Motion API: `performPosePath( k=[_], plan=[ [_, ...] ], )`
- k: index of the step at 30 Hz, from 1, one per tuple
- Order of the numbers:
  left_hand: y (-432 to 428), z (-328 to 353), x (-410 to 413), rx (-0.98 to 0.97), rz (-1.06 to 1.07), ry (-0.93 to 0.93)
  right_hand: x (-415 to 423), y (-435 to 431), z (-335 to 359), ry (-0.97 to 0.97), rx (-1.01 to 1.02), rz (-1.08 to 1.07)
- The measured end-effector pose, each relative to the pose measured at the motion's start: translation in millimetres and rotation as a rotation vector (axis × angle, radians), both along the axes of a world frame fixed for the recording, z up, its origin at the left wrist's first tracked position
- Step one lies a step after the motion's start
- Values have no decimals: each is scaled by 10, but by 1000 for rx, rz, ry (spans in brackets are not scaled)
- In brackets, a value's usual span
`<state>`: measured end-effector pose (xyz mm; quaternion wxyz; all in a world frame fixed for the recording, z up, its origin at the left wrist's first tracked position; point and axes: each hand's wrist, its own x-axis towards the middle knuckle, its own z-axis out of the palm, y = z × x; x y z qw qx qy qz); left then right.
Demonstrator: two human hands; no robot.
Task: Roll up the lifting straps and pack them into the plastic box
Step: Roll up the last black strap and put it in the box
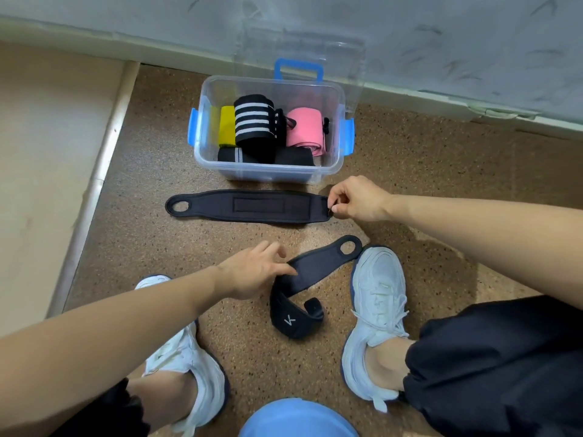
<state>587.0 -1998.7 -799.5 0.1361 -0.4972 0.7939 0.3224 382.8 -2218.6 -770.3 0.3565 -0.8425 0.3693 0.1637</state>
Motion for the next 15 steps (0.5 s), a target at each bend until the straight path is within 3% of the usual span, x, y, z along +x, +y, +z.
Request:
performPosePath(
  k=[4,8,15],
  plan=[
    [-15,-49,-87,-161,-211,-28,-9,33,-35,8,6,16],
    [-107,19,22,12,20,116,8,25,-7,-31,0,28],
    [-283,552,305,154,374,338,123,-62,238,-72,76,20]
  ],
)
